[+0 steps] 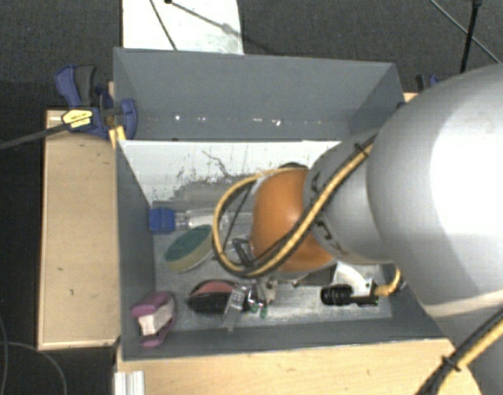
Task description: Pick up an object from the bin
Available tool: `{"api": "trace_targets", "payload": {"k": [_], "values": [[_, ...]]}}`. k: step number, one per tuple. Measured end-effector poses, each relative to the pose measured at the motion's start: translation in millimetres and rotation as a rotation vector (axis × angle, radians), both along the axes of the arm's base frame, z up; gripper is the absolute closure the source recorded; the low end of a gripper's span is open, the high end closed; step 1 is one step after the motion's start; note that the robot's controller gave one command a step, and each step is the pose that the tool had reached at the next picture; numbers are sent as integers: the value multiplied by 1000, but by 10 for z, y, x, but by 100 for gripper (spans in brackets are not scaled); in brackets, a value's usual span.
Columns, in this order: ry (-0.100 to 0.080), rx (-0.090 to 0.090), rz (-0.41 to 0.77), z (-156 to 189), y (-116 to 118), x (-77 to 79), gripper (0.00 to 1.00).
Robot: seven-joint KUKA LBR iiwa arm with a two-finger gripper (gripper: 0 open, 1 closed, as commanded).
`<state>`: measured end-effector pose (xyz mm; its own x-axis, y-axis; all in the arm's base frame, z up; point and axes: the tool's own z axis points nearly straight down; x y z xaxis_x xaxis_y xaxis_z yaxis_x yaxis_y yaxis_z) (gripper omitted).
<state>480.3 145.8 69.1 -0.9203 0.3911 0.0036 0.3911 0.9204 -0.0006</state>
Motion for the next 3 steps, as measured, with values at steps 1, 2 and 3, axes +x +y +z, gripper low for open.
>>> {"api": "trace_targets", "payload": {"k": [1,2,3], "values": [[0,-1,-5,-4,-4,-1,100],[-6,0,-8,247,-3,4,100],[-7,0,-9,455,-3,10,100]]}}
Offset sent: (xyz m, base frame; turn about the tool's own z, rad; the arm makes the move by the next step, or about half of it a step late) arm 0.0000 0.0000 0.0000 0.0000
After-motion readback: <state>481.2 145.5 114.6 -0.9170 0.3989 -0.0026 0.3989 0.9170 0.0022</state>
